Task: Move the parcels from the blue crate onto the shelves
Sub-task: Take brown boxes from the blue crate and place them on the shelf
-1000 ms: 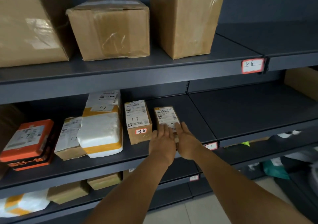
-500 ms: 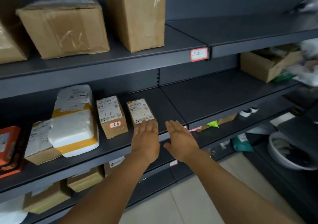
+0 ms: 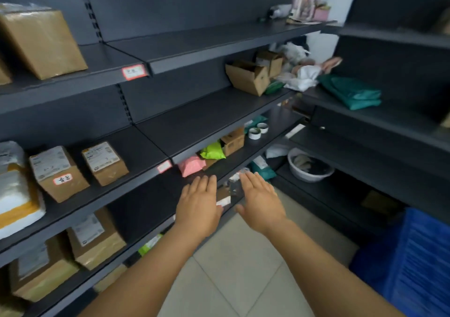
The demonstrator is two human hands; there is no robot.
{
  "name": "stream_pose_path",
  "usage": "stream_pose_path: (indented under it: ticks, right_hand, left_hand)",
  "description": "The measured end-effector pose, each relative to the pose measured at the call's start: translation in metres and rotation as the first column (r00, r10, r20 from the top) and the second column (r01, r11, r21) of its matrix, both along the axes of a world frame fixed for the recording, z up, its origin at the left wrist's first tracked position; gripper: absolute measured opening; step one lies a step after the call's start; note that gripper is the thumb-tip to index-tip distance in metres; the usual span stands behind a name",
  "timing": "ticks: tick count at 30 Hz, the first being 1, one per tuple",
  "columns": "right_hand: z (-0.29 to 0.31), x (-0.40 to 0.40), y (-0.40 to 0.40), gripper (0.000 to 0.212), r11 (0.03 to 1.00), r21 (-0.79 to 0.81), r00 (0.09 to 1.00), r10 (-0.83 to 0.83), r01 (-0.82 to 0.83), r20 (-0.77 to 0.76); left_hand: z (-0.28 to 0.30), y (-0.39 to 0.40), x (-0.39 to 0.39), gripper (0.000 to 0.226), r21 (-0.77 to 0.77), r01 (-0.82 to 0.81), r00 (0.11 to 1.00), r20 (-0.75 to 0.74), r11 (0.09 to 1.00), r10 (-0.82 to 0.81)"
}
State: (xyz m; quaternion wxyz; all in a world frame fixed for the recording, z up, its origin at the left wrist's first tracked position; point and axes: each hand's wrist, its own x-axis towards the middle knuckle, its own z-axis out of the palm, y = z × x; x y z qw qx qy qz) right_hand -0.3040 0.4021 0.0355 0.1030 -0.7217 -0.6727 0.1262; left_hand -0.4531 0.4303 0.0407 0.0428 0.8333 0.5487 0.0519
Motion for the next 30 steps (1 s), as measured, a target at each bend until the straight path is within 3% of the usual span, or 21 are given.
stream_pose_path:
  ticks: [6, 14, 22, 30]
  right_hand:
    - [-0.007, 0.094, -0.13, 0.081, 0.973, -0.015, 0.974, -0.228, 0.228, 0.012]
    - [-0.015, 0.192, -0.298, 0.078, 0.864, -0.06, 0.866, -0.5, 0.5, 0.024]
    - [-0.023, 0.272, -0.414, 0.079, 0.69, -0.105, 0.696, -0.718, 0.716, 0.026]
    - [-0.037, 0.356, -0.473, 0.08, 0.479, -0.175, 0.49, -0.871, 0.86, 0.029]
  left_hand:
    - [0.0, -0.094, 0.095, 0.074, -0.022, 0.184, 0.983, -0.002, 0.983, -0.184]
    - [-0.001, -0.22, 0.213, 0.074, -0.081, 0.436, 0.9, 0.022, 0.896, -0.436]
    - [-0.012, -0.303, 0.328, 0.073, -0.124, 0.664, 0.746, 0.054, 0.737, -0.663]
    - [-0.037, -0.338, 0.447, 0.073, -0.184, 0.823, 0.556, 0.06, 0.538, -0.829]
